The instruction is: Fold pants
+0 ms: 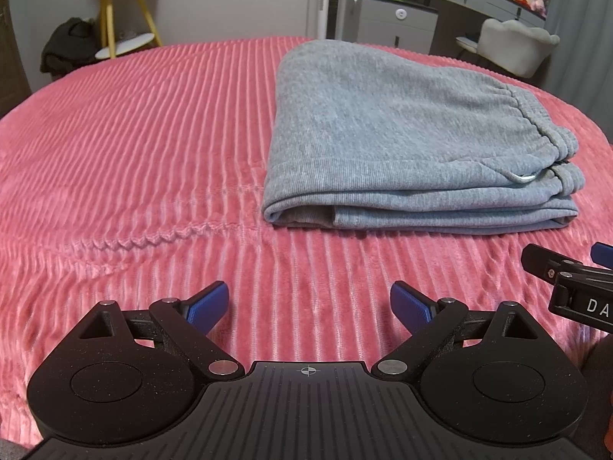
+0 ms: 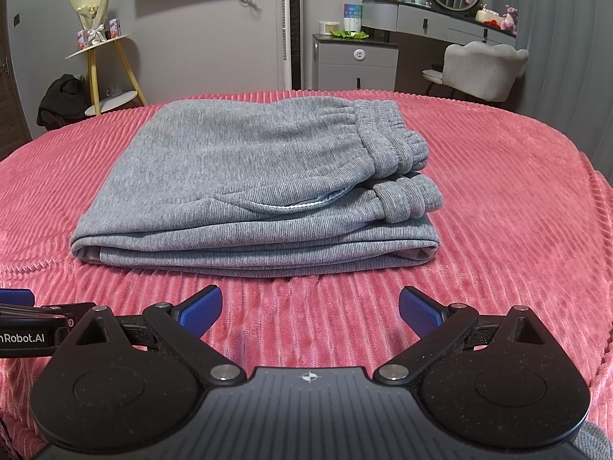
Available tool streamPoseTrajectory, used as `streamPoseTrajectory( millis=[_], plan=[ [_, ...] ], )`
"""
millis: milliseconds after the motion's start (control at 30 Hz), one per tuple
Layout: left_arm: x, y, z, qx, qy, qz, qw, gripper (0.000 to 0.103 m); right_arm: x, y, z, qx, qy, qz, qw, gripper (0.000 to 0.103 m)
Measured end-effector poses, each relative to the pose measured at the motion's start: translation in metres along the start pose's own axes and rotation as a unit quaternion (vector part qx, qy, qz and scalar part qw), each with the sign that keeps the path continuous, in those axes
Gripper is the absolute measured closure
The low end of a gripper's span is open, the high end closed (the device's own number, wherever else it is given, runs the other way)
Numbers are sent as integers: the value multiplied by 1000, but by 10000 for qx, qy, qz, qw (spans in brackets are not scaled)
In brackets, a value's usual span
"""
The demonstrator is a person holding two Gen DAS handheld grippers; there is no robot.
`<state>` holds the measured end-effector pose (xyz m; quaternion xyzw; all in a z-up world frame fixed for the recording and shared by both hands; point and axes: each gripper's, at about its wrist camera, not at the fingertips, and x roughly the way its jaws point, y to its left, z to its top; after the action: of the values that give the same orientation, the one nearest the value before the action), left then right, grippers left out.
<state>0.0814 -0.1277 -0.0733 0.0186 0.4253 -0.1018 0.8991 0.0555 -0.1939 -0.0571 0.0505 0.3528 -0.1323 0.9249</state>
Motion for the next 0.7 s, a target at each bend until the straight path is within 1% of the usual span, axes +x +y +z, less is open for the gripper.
streamPoseTrajectory(
  millis=[700],
  plan=[
    [0, 1, 0, -39, 31, -36, 10000, 7, -1, 0, 0, 7, -11, 1, 10000, 4]
  ],
)
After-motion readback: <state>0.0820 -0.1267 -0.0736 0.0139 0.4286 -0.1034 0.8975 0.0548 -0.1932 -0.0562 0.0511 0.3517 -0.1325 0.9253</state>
